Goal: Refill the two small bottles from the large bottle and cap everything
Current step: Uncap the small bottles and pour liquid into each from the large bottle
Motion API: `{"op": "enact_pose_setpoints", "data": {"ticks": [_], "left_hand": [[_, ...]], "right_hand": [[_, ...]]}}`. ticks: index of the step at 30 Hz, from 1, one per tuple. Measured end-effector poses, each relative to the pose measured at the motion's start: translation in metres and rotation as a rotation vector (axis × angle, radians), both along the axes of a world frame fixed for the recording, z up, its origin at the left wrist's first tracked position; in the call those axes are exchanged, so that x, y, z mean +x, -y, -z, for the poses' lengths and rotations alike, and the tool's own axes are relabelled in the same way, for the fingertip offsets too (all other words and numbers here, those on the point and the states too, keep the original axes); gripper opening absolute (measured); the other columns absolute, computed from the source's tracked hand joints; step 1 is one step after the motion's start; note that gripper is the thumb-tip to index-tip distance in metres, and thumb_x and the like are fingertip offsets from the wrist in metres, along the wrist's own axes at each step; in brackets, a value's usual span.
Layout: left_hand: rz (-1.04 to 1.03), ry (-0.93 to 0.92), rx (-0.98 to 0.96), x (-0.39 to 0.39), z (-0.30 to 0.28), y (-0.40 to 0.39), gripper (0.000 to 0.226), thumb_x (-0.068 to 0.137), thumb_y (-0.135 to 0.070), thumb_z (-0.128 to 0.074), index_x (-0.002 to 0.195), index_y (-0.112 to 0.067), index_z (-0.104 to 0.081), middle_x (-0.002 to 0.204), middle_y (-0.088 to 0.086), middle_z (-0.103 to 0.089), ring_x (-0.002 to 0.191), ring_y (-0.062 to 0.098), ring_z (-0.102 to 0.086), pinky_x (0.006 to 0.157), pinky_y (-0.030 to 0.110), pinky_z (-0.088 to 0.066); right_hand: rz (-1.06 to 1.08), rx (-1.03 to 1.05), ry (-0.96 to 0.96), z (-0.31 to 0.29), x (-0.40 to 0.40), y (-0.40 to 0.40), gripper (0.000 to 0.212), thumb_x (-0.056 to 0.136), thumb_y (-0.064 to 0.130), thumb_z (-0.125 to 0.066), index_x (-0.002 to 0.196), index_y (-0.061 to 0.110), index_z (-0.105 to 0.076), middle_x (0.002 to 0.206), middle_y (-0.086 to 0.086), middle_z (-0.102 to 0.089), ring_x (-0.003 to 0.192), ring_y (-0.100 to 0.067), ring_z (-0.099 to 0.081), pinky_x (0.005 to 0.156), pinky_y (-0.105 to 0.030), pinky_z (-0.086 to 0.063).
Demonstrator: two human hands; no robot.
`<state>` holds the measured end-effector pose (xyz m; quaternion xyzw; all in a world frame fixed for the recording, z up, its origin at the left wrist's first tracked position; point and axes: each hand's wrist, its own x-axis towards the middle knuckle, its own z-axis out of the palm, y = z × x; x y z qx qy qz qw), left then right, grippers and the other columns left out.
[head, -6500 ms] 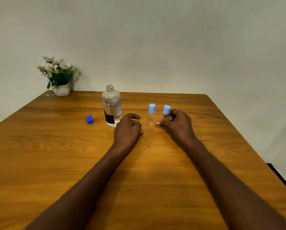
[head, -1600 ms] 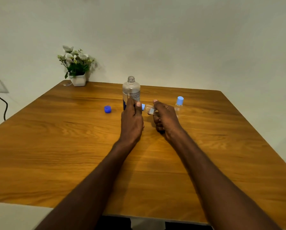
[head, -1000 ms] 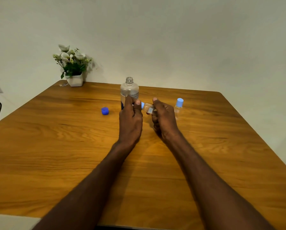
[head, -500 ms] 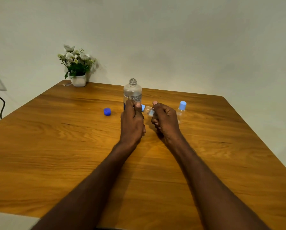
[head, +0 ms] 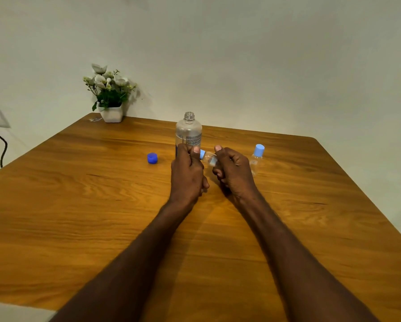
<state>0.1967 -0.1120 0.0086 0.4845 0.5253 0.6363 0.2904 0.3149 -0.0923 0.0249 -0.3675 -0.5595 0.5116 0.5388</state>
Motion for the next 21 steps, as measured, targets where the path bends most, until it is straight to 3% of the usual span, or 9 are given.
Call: {"op": "enact_pose_setpoints", "data": {"ticks": [9,14,18,21], "left_hand": [[0.011,0.053,0.004,-0.0011,-0.0023,0.0016,0.026,0.114,-0.035,-0.043,0.113,-0.01,-0.049,0.069,0.009,-0.056,0.041,0.02,-0.054,0.04,0.024,-0.037],[0.015,0.041,0.018,-0.0009,-0.0034,0.0027,0.025,0.114,-0.034,-0.043,0.112,-0.009,-0.05,0.069,0.008,-0.055,0.04,0.019,-0.054,0.04,0.026,-0.039],[-0.034,0.014,0.045,-0.0001,-0.0044,0.0047,0.023,0.113,-0.032,-0.045,0.111,-0.009,-0.05,0.072,0.009,-0.059,0.042,0.022,-0.055,0.039,0.026,-0.039],[-0.048,0.015,0.042,-0.0009,-0.0042,0.0044,0.022,0.113,-0.031,-0.045,0.11,-0.01,-0.051,0.072,0.01,-0.06,0.043,0.025,-0.056,0.04,0.026,-0.039]], "right_hand": [[-0.009,-0.031,-0.004,0.0031,0.0018,-0.0023,0.046,0.107,0.035,-0.056,0.103,-0.01,-0.061,0.056,-0.009,-0.045,0.042,-0.012,-0.034,0.041,-0.021,-0.029],[-0.006,-0.03,0.016,0.0029,0.0042,-0.0026,0.044,0.106,0.038,-0.057,0.101,-0.005,-0.066,0.058,-0.009,-0.047,0.043,-0.012,-0.035,0.041,-0.021,-0.029],[-0.088,-0.012,0.04,0.0038,0.0058,-0.0024,0.035,0.107,0.04,-0.055,0.093,0.01,-0.067,0.062,-0.01,-0.049,0.047,-0.017,-0.035,0.046,-0.025,-0.028],[-0.131,-0.001,0.051,0.0041,0.006,-0.0018,0.034,0.108,0.038,-0.052,0.095,0.009,-0.065,0.064,-0.011,-0.048,0.048,-0.017,-0.035,0.043,-0.023,-0.029]]}}
